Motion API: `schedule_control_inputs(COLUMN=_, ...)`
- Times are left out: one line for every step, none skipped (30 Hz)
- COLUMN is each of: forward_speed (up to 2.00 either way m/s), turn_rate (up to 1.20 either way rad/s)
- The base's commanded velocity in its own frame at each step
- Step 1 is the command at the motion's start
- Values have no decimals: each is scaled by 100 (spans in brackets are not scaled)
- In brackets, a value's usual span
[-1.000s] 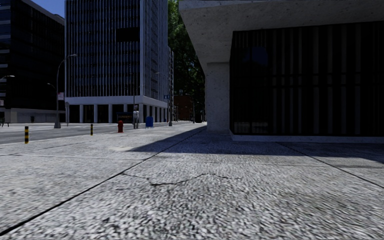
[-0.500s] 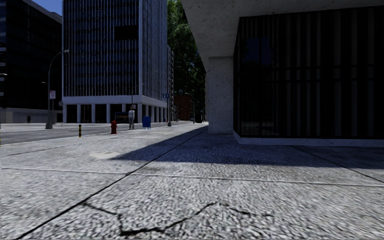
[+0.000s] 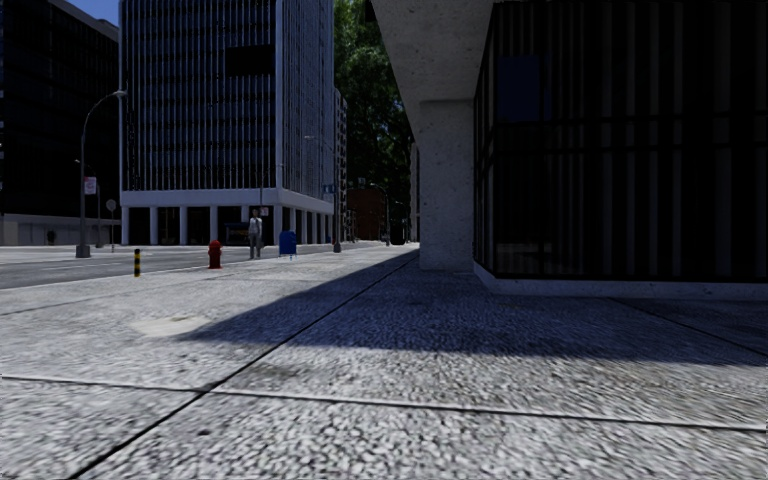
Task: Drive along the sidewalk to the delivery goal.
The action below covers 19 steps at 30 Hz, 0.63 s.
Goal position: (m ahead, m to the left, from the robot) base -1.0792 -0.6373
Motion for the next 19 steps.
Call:
schedule_control_inputs(forward_speed=0, turn_rate=0)
schedule_control_inputs(forward_speed=0, turn_rate=0)
schedule_control_inputs(forward_speed=0, turn_rate=0)
schedule_control_inputs(forward_speed=0, turn_rate=0)
schedule_control_inputs(forward_speed=0, turn_rate=0)
schedule_control_inputs(forward_speed=0, turn_rate=0)
schedule_control_inputs(forward_speed=0, turn_rate=0)
schedule_control_inputs(forward_speed=0, turn_rate=0)
schedule_control_inputs(forward_speed=0, turn_rate=0)
schedule_control_inputs(forward_speed=0, turn_rate=0)
schedule_control_inputs(forward_speed=0, turn_rate=0)
schedule_control_inputs(forward_speed=0, turn_rate=0)
schedule_control_inputs(forward_speed=0, turn_rate=0)
schedule_control_inputs(forward_speed=0, turn_rate=0)
schedule_control_inputs(forward_speed=0, turn_rate=0)
schedule_control_inputs(forward_speed=0, turn_rate=0)
schedule_control_inputs(forward_speed=0, turn_rate=0)
schedule_control_inputs(forward_speed=0, turn_rate=0)
schedule_control_inputs(forward_speed=0, turn_rate=0)
